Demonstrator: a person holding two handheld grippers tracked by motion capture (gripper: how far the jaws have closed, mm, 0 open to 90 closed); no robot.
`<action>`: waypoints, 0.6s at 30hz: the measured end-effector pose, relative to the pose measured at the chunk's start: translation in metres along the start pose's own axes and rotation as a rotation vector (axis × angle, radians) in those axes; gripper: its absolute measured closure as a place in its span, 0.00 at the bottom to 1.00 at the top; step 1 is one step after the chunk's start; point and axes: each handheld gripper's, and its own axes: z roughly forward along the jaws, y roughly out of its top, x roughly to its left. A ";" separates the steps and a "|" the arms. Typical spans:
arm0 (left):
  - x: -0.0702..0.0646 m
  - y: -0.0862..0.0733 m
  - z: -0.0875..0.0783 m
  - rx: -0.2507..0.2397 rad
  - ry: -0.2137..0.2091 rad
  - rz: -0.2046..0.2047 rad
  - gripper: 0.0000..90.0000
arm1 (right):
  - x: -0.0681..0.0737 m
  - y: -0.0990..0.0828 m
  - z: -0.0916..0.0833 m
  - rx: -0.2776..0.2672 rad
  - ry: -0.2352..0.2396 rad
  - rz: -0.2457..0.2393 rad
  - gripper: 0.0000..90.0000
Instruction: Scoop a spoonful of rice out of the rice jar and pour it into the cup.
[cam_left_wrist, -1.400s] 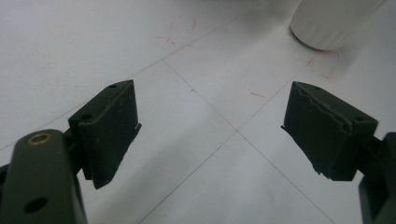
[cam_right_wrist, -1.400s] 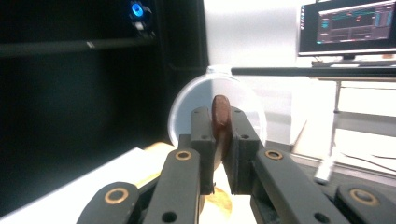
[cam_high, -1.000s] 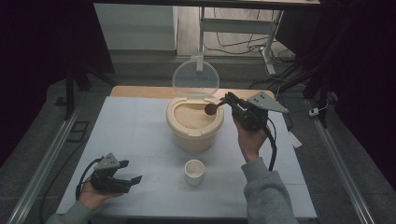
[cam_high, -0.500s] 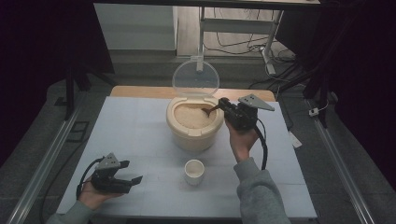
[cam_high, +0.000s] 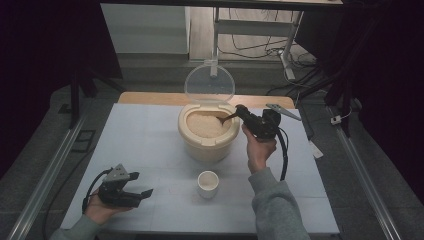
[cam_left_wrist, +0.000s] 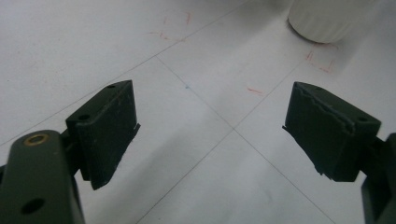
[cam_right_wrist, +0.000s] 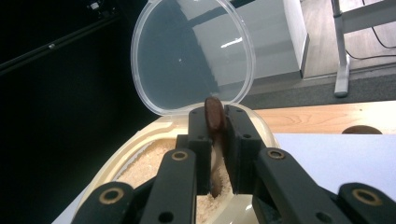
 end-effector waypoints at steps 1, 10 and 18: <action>0.000 0.000 0.000 0.000 0.000 0.001 0.19 | 0.000 0.000 0.000 0.000 -0.002 0.004 0.91; -0.001 0.000 0.000 0.000 0.000 0.002 0.19 | -0.010 -0.002 -0.004 -0.007 0.037 0.142 0.91; -0.001 0.001 0.001 0.001 0.000 0.004 0.19 | -0.012 -0.002 -0.006 -0.021 0.062 0.211 0.91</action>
